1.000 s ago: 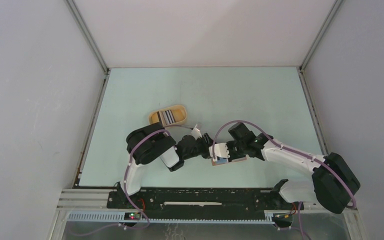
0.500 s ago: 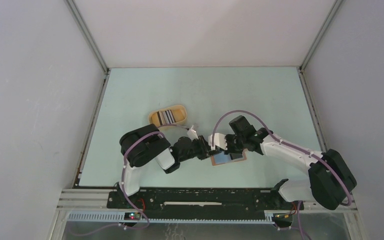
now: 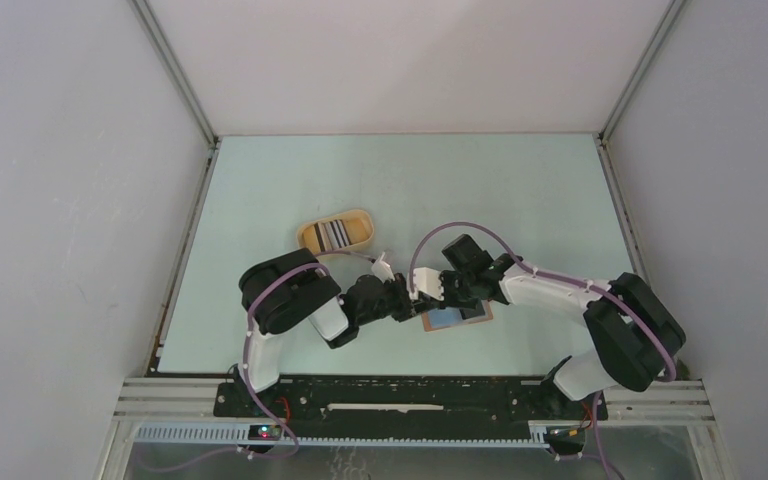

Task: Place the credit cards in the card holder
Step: Insert the credit card into the card holder.

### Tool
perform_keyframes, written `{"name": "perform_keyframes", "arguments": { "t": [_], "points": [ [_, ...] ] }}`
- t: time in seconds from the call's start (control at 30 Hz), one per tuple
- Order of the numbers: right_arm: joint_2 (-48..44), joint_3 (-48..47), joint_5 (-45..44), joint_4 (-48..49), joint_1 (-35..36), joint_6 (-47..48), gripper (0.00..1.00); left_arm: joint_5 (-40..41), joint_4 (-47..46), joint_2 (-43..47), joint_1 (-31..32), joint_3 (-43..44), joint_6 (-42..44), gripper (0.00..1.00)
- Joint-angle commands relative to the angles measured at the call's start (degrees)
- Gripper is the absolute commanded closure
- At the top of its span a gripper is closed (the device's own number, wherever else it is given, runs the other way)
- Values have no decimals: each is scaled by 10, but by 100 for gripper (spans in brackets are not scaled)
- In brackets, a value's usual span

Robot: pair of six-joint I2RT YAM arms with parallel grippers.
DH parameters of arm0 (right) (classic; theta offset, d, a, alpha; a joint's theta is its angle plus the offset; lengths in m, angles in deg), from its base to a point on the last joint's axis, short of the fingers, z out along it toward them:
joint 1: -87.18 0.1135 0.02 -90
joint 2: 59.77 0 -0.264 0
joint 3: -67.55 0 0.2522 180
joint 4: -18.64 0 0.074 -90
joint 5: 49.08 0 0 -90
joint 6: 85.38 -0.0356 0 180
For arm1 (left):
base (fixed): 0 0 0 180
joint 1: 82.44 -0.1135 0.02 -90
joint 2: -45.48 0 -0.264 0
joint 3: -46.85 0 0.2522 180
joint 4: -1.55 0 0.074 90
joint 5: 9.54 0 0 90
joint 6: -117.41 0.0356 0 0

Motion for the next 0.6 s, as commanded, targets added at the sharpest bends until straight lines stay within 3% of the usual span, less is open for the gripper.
{"name": "perform_keyframes", "arguments": {
  "t": [0.0, 0.57],
  "points": [
    [10, -18, -24, 14, 3, -7, 93, 13, 11, 0, -4, -7, 17, 94],
    [0, -18, -90, 22, -25, -25, 93, 18, 27, -3, -4, -3, 23, 98]
  ]
}}
